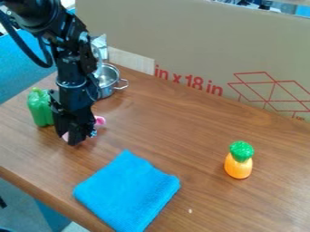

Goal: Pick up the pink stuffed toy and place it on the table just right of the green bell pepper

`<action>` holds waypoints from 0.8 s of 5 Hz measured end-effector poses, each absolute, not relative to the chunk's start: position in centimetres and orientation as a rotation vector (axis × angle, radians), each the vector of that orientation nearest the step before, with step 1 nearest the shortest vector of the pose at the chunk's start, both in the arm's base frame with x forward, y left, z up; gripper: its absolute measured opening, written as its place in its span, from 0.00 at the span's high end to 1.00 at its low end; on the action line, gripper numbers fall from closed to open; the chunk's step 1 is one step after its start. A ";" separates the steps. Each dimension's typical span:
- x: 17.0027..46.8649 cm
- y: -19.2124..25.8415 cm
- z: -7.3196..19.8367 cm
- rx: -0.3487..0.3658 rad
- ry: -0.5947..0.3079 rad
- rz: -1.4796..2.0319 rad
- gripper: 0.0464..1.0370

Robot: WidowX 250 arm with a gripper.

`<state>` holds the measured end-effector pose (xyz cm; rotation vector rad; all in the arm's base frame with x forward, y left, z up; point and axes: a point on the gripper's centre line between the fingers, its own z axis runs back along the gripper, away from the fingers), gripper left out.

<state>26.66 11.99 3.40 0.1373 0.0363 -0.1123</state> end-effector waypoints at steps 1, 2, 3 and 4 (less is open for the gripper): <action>27.3 10.2 8.2 0.132 -0.091 -0.107 0.09; 27.3 7.7 10.4 0.161 -0.143 -0.204 0.03; 27.5 4.0 10.5 0.163 -0.126 -0.320 0.03; 27.7 -1.0 10.1 0.160 -0.122 -0.449 0.03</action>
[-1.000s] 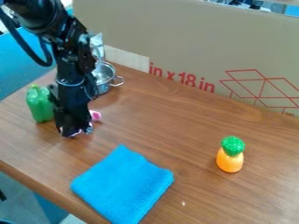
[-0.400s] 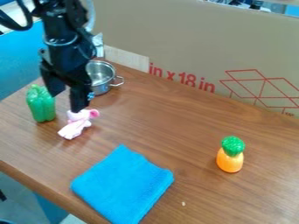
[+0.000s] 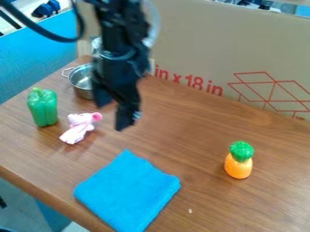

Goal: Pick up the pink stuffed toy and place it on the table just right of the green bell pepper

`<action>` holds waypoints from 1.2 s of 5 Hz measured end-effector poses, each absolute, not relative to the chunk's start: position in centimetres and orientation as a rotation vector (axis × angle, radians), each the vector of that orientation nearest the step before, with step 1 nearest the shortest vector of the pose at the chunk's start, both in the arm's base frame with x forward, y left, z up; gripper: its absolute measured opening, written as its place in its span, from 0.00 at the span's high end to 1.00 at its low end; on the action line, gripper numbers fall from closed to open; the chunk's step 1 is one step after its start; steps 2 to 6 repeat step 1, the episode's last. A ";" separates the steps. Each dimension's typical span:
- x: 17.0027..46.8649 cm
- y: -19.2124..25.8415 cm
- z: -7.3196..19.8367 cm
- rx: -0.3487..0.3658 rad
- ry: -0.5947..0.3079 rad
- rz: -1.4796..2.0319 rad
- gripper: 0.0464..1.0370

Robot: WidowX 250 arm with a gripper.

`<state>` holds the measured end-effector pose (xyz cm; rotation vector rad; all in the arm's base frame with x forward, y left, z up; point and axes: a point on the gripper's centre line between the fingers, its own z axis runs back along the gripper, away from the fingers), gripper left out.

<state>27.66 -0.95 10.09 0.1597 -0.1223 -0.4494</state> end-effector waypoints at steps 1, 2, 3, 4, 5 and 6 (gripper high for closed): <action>27.5 -3.6 9.4 0.151 -0.113 -0.485 0.03; 27.5 -3.6 9.4 0.151 -0.113 -0.485 0.03; 27.5 -3.6 9.4 0.151 -0.113 -0.485 0.03; 27.5 -3.6 9.4 0.151 -0.113 -0.485 0.03; 27.5 -3.6 9.4 0.151 -0.113 -0.485 0.03; 27.5 -3.6 9.4 0.151 -0.113 -0.485 0.03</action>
